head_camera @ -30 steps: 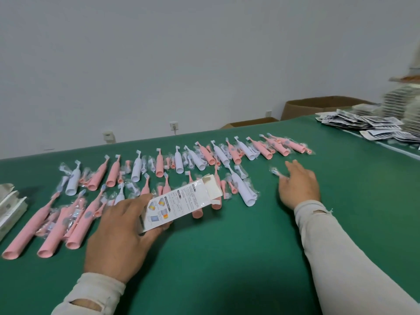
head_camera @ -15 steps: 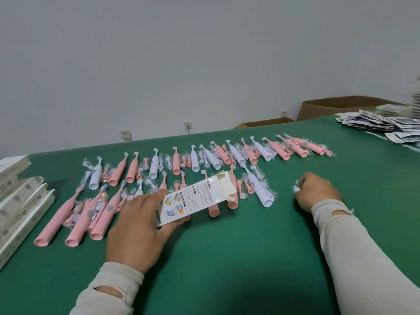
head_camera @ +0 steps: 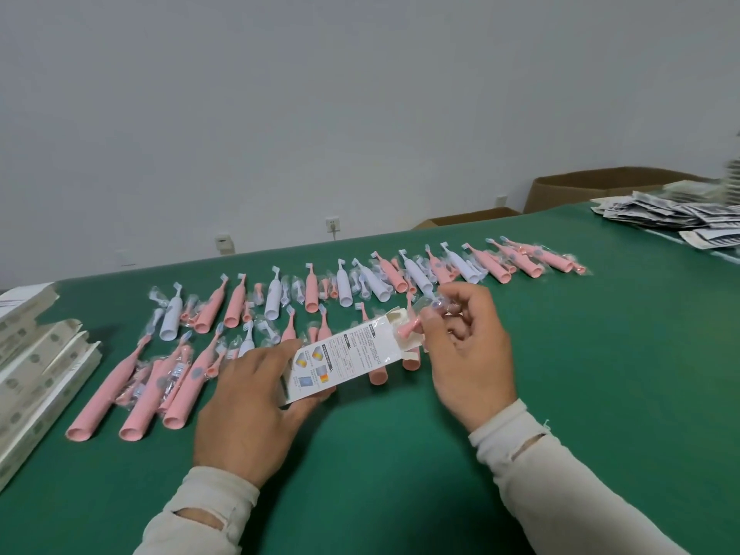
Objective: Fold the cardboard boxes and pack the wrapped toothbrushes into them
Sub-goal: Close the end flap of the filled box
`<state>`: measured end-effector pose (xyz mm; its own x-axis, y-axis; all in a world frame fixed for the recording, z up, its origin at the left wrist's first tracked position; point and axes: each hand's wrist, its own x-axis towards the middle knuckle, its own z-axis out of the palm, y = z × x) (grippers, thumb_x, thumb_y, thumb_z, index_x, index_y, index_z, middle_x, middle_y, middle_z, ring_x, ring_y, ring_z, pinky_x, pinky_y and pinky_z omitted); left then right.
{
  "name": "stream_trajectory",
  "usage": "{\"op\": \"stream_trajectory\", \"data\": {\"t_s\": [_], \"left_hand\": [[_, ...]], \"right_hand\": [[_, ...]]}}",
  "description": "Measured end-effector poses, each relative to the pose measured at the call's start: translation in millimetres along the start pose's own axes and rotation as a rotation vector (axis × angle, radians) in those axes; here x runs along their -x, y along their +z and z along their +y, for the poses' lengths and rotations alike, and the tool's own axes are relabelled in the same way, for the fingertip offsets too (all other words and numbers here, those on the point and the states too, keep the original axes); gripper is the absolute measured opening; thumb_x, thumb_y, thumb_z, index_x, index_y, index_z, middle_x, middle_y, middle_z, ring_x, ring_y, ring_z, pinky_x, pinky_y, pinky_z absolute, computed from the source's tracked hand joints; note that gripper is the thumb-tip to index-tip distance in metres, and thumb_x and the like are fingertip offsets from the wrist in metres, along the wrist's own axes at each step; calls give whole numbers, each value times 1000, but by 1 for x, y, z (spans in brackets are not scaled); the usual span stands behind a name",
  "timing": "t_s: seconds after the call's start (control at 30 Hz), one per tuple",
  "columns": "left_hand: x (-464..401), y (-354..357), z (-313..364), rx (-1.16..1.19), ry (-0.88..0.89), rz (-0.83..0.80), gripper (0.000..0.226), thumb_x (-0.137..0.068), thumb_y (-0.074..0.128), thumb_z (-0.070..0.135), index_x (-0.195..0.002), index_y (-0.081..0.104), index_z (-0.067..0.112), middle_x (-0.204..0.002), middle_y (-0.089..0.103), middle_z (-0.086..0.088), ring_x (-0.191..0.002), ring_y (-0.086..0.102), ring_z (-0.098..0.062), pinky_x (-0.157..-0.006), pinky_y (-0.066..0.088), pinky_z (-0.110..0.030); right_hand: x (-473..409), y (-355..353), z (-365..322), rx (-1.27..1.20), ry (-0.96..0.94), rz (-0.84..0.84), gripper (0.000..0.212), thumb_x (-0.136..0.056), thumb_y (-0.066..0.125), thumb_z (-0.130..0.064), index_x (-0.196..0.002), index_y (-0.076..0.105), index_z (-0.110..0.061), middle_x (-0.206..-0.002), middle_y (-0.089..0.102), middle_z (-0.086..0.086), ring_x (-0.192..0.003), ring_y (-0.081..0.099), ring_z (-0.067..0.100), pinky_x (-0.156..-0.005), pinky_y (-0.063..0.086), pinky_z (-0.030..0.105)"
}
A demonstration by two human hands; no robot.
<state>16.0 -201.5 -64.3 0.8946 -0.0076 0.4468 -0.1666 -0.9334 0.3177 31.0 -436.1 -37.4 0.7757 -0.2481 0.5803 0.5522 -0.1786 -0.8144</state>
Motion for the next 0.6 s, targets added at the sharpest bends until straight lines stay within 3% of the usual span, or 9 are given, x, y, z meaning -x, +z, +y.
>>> {"op": "stream_trajectory", "data": {"t_s": [0.2, 0.3, 0.37, 0.43, 0.5, 0.57, 0.6], "left_hand": [[1, 0, 1, 16, 10, 6, 64, -76, 69, 63, -133, 55, 37, -118, 62, 11, -106, 53, -15, -75, 49, -35], [1, 0, 2, 19, 17, 19, 62, -76, 69, 63, -131, 56, 39, -119, 62, 11, -108, 53, -17, -77, 48, -35], [2, -1, 3, 22, 16, 34, 62, -75, 71, 63, -131, 56, 40, -119, 62, 11, -110, 54, -17, -77, 48, -36], [2, -1, 4, 34, 13, 40, 62, -75, 71, 63, -131, 56, 39, -118, 62, 11, -108, 54, -17, -76, 49, -36], [2, -2, 3, 51, 18, 44, 61, -75, 71, 62, -130, 56, 39, -116, 61, 12, -105, 54, -16, -75, 48, -35], [2, -2, 2, 52, 33, 44, 60, -76, 71, 63, -130, 56, 40, -116, 61, 13, -104, 54, -16, -74, 49, -35], [1, -2, 1, 57, 36, 41, 60, -75, 71, 63, -129, 57, 40, -115, 61, 13, -104, 54, -16, -75, 49, -35]], "right_hand": [[1, 3, 8, -49, 148, 15, 38, -88, 71, -17, -86, 51, -50, -85, 69, -11, -77, 74, 18, -66, 59, 26], [1, 7, 10, -102, 270, 15, 29, -83, 78, -20, -82, 60, -41, -78, 72, 1, -73, 73, 24, -68, 59, 40], [4, 10, 11, -69, 258, 2, 16, -84, 78, -26, -84, 68, -38, -80, 73, -1, -75, 69, 21, -73, 58, 44], [8, 13, 12, -5, 206, -116, 8, -91, 66, -44, -89, 74, -44, -102, 71, -15, -96, 66, 11, -89, 55, 48], [12, 16, 11, 64, 198, -317, 30, -89, 42, -67, -90, 71, -59, -136, 49, -30, -132, 43, 3, -112, 38, 42], [12, 15, 8, 106, 220, -483, 38, -84, 31, -75, -89, 68, -66, -153, 31, -28, -146, 19, -1, -122, 18, 37], [10, 12, 6, 81, 236, -529, 36, -86, 33, -72, -92, 69, -65, -156, 29, -25, -146, 17, -3, -123, 16, 38]]}}
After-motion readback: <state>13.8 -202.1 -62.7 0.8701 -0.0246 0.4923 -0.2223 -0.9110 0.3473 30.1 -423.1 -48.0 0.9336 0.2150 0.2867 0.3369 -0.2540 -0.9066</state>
